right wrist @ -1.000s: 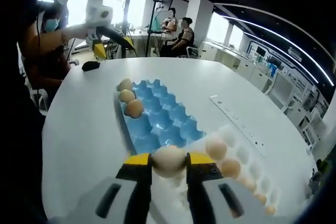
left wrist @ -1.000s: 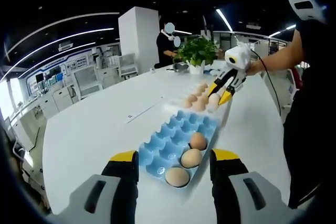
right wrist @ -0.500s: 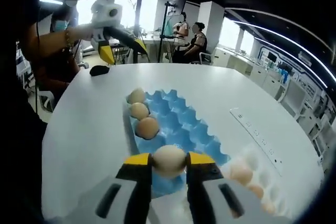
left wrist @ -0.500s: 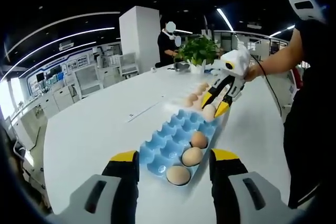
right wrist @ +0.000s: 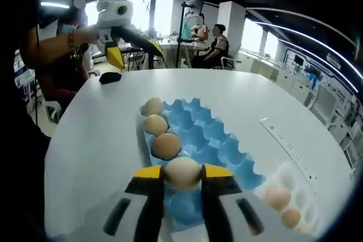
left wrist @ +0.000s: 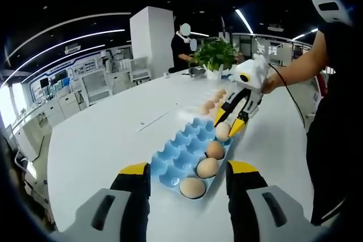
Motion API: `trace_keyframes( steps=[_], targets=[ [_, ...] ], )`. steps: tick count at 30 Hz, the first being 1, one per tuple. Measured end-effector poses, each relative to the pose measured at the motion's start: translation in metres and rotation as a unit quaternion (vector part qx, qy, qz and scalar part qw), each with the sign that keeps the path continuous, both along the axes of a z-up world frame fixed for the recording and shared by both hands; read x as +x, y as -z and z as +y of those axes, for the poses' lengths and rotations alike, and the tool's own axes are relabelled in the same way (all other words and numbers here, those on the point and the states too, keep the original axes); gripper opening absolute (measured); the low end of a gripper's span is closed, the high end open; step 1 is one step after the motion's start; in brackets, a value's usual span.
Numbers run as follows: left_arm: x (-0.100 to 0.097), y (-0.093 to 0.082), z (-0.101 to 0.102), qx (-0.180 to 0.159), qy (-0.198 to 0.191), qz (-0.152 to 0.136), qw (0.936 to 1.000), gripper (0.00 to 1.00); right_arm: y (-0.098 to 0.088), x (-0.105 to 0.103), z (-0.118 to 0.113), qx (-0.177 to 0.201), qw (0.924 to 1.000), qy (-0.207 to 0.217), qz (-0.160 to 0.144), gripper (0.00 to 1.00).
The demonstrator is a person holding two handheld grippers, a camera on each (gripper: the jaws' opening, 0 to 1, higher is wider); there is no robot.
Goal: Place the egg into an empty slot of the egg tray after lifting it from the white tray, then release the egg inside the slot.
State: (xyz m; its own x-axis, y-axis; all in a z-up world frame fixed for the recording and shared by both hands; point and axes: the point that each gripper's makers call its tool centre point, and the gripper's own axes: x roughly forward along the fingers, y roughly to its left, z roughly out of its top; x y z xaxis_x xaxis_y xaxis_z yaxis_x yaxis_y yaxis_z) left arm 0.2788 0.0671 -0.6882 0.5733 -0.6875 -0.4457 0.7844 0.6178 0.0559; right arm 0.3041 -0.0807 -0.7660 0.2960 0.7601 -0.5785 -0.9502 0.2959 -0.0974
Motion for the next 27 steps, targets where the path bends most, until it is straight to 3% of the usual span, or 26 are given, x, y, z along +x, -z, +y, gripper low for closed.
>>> trace_keyframes(
  steps=[13, 27],
  targets=[
    [-0.001, 0.0, 0.001, 0.001, 0.0, 0.001, 1.0, 0.53, 0.014, -0.005, 0.005, 0.006, 0.9999, -0.004, 0.014, 0.25],
    [-0.001, -0.003, -0.001, -0.001, 0.002, -0.005, 1.0, 0.52, 0.013, -0.008, 0.002, 0.024, 0.9996, -0.012, -0.002, 0.3]
  ],
)
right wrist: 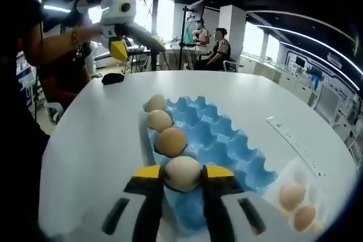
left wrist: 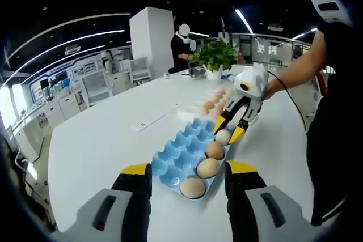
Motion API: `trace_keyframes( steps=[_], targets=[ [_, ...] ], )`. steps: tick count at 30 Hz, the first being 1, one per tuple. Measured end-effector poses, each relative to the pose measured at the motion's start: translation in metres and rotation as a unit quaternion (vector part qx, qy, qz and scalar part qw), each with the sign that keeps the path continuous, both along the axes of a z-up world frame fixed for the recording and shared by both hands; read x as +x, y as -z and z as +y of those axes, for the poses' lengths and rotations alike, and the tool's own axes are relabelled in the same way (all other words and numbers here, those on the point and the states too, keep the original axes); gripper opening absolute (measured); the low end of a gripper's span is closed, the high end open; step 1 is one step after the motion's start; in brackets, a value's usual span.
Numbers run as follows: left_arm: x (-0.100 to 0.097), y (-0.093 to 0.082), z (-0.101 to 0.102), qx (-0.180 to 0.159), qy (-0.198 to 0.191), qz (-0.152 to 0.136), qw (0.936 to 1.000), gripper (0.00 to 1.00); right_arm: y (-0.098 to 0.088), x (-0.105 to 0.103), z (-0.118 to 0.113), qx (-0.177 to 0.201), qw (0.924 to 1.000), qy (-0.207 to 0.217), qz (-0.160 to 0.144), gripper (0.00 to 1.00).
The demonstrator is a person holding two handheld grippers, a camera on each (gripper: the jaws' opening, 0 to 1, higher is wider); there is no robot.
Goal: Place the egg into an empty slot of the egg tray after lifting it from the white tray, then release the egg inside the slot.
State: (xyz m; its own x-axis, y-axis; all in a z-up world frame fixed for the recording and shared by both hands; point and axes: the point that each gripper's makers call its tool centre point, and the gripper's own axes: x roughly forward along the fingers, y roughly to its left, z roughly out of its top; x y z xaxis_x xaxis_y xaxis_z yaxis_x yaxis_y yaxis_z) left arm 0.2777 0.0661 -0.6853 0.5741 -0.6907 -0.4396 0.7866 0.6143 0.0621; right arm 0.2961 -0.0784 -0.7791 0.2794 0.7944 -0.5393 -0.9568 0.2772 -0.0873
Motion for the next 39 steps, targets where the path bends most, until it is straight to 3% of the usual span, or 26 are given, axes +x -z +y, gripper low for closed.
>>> trace_keyframes(
  steps=[3, 11, 25, 39],
  targets=[
    [0.0, 0.0, 0.001, 0.003, 0.002, -0.002, 1.0, 0.51, 0.0, 0.001, -0.006, -0.001, 0.9999, 0.015, 0.009, 0.38],
    [0.0, 0.0, 0.0, -0.005, 0.002, -0.002, 1.0, 0.55, -0.007, -0.005, -0.035, -0.004, 0.9996, 0.027, -0.005, 0.37],
    [0.002, 0.001, 0.0, -0.005, 0.001, -0.001, 1.0, 0.55, -0.015, 0.0, -0.106, -0.028, 0.9954, 0.09, -0.02, 0.38],
    [0.004, 0.001, -0.001, -0.004, 0.002, -0.001, 1.0, 0.54, -0.016, 0.007, -0.18, -0.05, 0.9829, 0.176, -0.021, 0.38]
  ],
)
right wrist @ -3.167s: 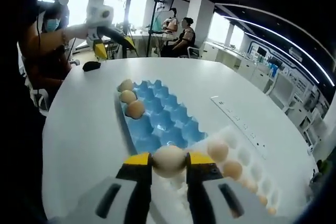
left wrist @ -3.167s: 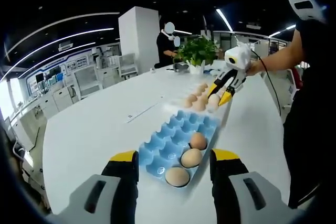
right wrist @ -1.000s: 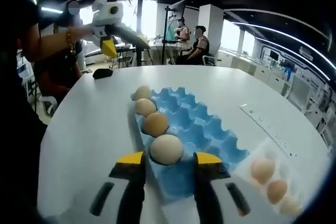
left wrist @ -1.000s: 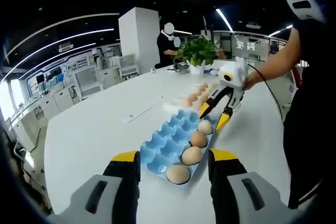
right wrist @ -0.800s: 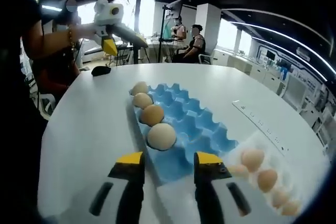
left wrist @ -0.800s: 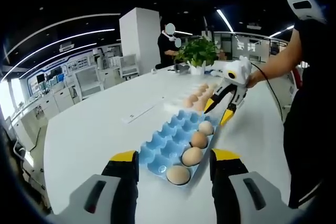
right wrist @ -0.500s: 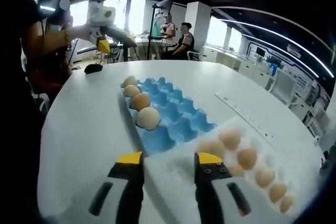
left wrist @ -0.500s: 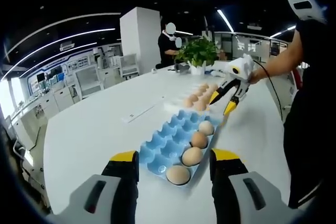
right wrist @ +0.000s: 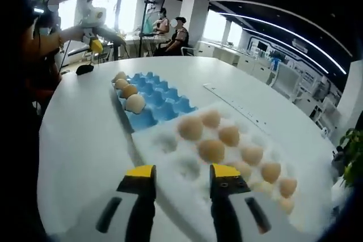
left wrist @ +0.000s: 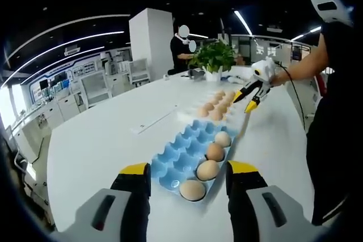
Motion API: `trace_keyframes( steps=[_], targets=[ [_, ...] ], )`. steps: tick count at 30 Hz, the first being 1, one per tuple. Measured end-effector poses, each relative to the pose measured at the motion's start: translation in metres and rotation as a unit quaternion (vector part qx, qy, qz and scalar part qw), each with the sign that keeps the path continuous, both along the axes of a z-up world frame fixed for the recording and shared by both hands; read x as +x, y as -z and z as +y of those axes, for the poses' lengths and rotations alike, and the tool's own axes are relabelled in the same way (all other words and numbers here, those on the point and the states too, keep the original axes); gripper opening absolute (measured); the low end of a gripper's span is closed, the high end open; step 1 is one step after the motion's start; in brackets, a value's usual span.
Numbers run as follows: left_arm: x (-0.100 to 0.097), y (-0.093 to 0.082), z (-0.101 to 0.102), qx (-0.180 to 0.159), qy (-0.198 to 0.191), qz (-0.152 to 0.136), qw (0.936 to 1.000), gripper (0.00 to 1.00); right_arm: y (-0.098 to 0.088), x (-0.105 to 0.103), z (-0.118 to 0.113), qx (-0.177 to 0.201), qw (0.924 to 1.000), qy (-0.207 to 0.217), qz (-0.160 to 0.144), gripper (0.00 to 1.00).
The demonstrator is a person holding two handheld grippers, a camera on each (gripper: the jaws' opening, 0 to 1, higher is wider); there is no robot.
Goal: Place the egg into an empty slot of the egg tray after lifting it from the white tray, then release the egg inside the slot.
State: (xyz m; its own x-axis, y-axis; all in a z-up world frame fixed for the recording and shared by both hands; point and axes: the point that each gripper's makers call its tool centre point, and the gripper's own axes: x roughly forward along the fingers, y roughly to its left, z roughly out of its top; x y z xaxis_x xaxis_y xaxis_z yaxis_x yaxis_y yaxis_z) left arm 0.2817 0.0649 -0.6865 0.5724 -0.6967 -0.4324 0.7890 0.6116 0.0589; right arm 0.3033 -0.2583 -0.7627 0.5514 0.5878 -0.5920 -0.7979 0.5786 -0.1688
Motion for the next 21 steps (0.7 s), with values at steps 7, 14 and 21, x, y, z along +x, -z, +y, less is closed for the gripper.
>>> trace_keyframes(
  steps=[7, 14, 21],
  targets=[
    [0.0, 0.001, 0.0, 0.001, 0.001, 0.002, 1.0, 0.54, -0.003, 0.004, -0.03, 0.006, 0.9989, 0.046, -0.003, 0.38],
    [-0.001, 0.001, -0.002, 0.001, 0.002, 0.002, 1.0, 0.53, -0.001, 0.002, -0.061, -0.007, 0.9969, 0.079, -0.006, 0.38],
    [0.0, 0.001, -0.002, 0.0, 0.002, 0.002, 1.0, 0.53, -0.005, 0.008, -0.086, -0.003, 0.9927, 0.12, -0.011, 0.38]
  ],
)
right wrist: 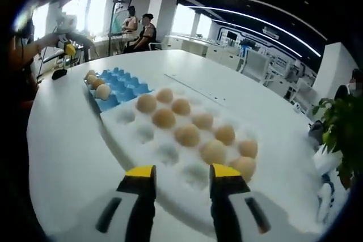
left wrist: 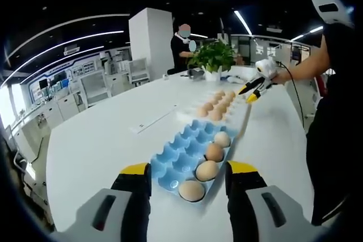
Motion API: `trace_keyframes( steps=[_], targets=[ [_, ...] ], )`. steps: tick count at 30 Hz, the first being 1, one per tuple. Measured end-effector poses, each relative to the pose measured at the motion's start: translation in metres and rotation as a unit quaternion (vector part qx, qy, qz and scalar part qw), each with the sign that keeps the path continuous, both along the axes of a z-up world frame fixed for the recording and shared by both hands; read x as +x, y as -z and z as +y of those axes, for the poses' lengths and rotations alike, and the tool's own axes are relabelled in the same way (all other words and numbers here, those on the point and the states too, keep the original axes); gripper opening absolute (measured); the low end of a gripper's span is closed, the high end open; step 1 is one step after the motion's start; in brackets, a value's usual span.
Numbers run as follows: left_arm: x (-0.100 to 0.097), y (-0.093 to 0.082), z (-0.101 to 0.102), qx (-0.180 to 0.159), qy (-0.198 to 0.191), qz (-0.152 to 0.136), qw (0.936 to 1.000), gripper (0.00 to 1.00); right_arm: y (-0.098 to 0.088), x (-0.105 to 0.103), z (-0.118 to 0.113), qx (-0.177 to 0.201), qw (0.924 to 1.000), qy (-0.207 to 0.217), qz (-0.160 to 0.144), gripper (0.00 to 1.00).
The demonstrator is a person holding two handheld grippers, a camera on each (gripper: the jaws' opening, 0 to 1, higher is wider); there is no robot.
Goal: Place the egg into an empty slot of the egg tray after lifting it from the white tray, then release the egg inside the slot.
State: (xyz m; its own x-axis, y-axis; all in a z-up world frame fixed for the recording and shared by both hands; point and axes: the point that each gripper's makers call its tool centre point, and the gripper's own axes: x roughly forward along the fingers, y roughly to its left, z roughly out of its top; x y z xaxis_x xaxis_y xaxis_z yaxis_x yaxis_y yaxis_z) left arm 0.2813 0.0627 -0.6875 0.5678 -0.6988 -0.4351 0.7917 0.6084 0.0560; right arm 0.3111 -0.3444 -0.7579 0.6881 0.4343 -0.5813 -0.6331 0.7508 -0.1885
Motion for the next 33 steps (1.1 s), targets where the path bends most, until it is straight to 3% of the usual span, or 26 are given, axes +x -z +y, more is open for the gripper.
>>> trace_keyframes(
  steps=[9, 16, 23, 24, 26, 30, 33],
  targets=[
    [-0.001, 0.0, 0.0, 0.001, 0.0, 0.001, 1.0, 0.53, -0.003, 0.013, -0.041, 0.002, 0.9977, 0.066, -0.013, 0.38],
    [-0.002, -0.001, -0.001, 0.0, -0.001, 0.0, 1.0, 0.52, 0.005, 0.014, -0.052, 0.001, 0.9958, 0.092, -0.004, 0.37],
    [-0.002, -0.001, 0.0, 0.001, -0.001, 0.0, 1.0, 0.52, 0.014, 0.015, -0.054, 0.011, 0.9928, 0.118, 0.018, 0.29],
    [-0.002, -0.001, 0.001, 0.001, -0.001, 0.0, 1.0, 0.52, 0.017, 0.014, -0.053, 0.034, 0.9897, 0.135, 0.034, 0.29],
    [-0.001, -0.001, 0.002, 0.004, -0.003, -0.001, 1.0, 0.52, 0.02, 0.016, -0.057, 0.041, 0.9868, 0.151, 0.041, 0.27],
    [-0.001, -0.005, 0.002, -0.002, -0.003, -0.004, 1.0, 0.52, 0.025, 0.017, -0.058, 0.091, 0.9744, 0.19, 0.079, 0.27],
    [0.0, -0.006, 0.003, -0.005, -0.005, -0.005, 1.0, 0.52, 0.026, 0.018, -0.058, 0.069, 0.9768, 0.181, 0.091, 0.26]
  ],
)
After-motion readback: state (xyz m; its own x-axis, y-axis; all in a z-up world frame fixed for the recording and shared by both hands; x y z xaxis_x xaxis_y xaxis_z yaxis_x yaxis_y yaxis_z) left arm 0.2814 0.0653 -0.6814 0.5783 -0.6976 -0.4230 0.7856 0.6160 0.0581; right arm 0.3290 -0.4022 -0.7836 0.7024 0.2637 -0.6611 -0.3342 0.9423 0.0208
